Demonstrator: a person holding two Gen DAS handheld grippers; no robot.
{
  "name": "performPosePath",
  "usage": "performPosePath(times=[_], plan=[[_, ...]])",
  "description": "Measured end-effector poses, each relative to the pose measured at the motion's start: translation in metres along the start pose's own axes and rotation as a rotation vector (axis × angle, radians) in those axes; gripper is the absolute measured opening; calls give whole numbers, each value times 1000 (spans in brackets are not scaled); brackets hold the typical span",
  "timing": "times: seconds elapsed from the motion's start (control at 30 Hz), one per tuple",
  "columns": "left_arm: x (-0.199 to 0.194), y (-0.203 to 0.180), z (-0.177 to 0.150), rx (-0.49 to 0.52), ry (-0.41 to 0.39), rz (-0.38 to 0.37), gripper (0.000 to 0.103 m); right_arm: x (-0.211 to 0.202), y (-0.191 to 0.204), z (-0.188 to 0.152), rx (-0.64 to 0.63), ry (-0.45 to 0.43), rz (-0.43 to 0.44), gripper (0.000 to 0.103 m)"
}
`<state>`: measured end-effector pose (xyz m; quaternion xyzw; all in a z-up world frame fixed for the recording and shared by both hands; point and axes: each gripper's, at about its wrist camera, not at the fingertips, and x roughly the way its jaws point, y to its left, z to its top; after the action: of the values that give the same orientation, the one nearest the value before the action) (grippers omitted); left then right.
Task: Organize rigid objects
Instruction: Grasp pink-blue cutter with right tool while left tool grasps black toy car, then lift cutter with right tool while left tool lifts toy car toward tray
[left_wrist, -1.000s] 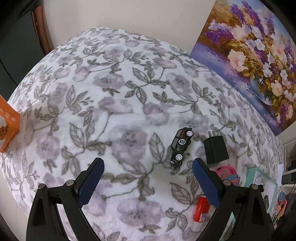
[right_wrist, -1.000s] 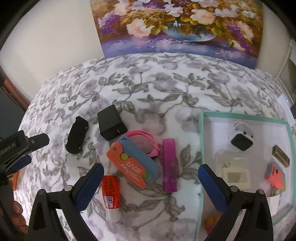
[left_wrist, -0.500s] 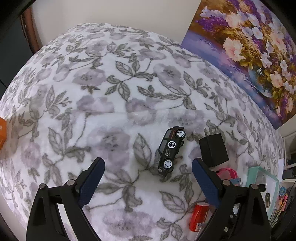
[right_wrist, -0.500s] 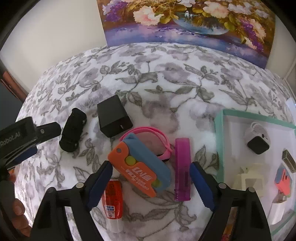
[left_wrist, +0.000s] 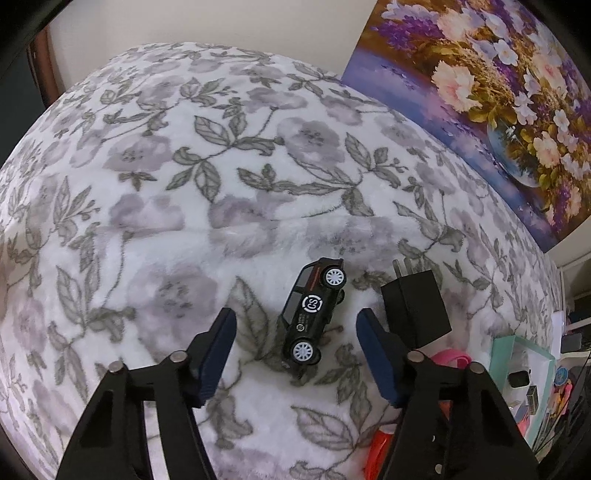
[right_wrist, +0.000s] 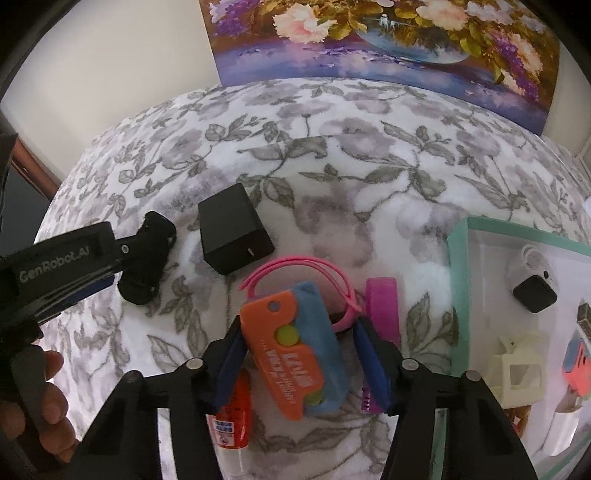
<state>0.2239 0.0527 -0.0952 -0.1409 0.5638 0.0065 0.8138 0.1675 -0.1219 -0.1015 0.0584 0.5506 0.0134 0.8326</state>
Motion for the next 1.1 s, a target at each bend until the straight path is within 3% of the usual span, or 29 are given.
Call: performPosePath(times=[0.13, 0.2, 0.23, 0.87, 0.9, 0.93, 1.1], plan=[[6, -3, -1, 9, 6, -5, 53, 0, -2, 0, 10, 0, 14, 59], [8, -3, -2, 16, 13, -3, 32, 0, -2, 0, 11, 0, 15, 59], [8, -4, -2, 20, 15, -10, 31, -1, -3, 0, 12, 1, 17, 59], [-45, -24, -13, 46, -64, 4, 30, -25, -20, -10, 69, -7, 80, 58], [-49, -27, -14, 50, -72, 4, 30, -29, -21, -11, 73, -14, 84, 57], [-53, -29, -16, 53, -78, 3, 30, -32, -22, -12, 76, -20, 87, 44], [-70, -43, -26, 80, -102, 3, 30, -42, -28, -15, 80, -29, 71, 44]])
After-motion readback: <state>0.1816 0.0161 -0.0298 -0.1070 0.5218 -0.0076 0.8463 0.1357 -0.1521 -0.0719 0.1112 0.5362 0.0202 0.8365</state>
